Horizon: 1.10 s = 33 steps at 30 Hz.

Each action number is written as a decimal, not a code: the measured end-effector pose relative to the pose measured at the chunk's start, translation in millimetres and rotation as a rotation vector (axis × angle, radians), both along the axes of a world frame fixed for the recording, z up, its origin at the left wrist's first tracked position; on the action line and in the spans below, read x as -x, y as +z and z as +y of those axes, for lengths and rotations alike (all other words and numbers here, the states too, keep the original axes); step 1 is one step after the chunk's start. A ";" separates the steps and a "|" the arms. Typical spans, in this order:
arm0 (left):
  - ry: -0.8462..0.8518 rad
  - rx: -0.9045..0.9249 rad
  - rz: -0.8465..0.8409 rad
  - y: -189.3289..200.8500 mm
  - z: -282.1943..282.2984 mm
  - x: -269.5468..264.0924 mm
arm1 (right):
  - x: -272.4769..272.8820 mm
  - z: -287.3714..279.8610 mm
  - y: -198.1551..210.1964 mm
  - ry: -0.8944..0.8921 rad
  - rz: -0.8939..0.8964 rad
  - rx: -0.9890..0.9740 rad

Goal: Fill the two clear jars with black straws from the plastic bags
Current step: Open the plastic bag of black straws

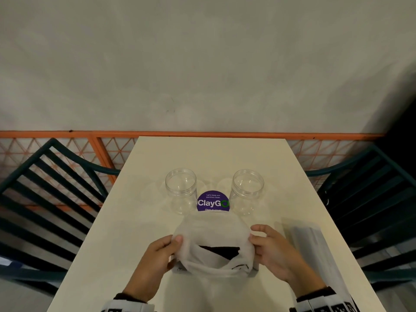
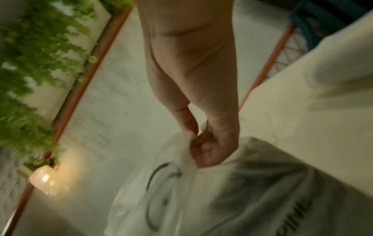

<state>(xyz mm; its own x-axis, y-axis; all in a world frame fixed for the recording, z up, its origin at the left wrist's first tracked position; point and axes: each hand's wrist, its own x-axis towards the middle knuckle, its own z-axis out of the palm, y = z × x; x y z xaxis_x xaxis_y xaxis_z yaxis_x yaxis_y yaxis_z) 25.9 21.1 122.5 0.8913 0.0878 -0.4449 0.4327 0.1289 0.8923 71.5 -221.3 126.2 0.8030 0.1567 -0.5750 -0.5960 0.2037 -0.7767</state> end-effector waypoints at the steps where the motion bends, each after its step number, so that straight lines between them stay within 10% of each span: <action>1: 0.007 0.108 0.041 1.5 0.9 0.6 | -1.1 -1.1 -1.1 -0.029 0.073 -0.085; 5: 0.111 0.496 0.195 3.5 15.1 -1.2 | -6.6 -14.5 -6.0 -0.134 0.244 -0.373; 12: 0.037 0.513 0.166 2.8 8.5 0.6 | -5.0 -24.7 0.6 -0.087 0.051 -0.450; 19: 0.073 -0.082 0.091 -0.5 -2.7 0.8 | 1.2 -10.1 -12.9 0.001 -0.262 0.548; 26: -0.007 -0.719 -0.053 -15.6 8.3 9.2 | 1.4 -14.3 -10.1 -0.058 -0.284 0.593; 33: 0.008 -0.595 -0.104 -17.8 6.1 5.2 | 6.2 -9.6 -9.8 0.088 -0.231 0.368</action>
<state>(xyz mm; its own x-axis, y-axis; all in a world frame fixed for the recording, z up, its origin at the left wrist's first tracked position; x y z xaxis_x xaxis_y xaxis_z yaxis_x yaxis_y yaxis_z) 20.6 27.2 104.7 0.9258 0.3020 -0.2275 0.3401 -0.4023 0.8500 65.3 -230.8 116.4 0.9098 0.0488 -0.4122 -0.4008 -0.1546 -0.9030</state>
